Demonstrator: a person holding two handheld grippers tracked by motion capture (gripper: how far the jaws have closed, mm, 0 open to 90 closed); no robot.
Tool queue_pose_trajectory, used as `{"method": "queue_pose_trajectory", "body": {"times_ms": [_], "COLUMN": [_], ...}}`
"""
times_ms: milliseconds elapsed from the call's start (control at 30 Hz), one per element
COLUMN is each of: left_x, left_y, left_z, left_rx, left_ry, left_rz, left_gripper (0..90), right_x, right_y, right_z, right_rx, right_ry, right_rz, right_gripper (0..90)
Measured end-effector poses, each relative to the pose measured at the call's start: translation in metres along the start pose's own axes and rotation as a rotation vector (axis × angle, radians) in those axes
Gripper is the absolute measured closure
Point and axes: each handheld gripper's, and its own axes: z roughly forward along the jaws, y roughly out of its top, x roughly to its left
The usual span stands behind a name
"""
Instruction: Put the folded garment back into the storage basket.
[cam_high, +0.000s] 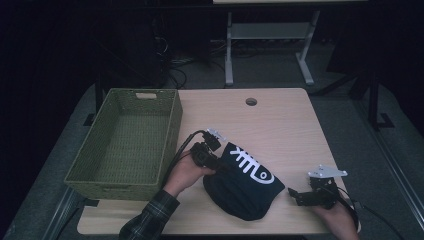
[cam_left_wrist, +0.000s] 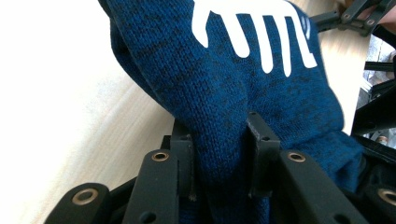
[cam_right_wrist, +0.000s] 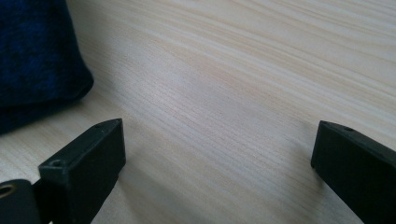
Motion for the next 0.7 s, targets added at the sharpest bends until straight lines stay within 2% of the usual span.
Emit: {"method": "queue_pose_trajectory", "body": {"times_ms": [100, 367, 467, 700], "left_x": [0.0, -0.006, -0.007, -0.011], "left_y": [0.005, 0.016, 0.018, 0.024], "left_z": [-0.007, -0.029, -0.038, -0.056], "left_rx": [-0.01, -0.015, -0.022, -0.044], "left_ry": [0.0, 0.023, 0.021, 0.044], "left_rz": [-0.009, 0.006, 0.002, 0.01], "left_gripper": [69.4, 69.4, 69.3, 69.3], "right_x": [0.0, 0.0, 0.0, 0.0], "right_y": [0.0, 0.0, 0.001, 0.001], "right_z": [0.0, 0.001, 0.001, 0.001], "right_rx": [0.0, -0.004, -0.004, -0.005], "right_ry": [0.0, -0.002, -0.003, -0.002], "right_rz": [0.0, 0.003, 0.003, 0.005], "right_gripper": [2.6, 2.7, 2.6, 2.6]}}
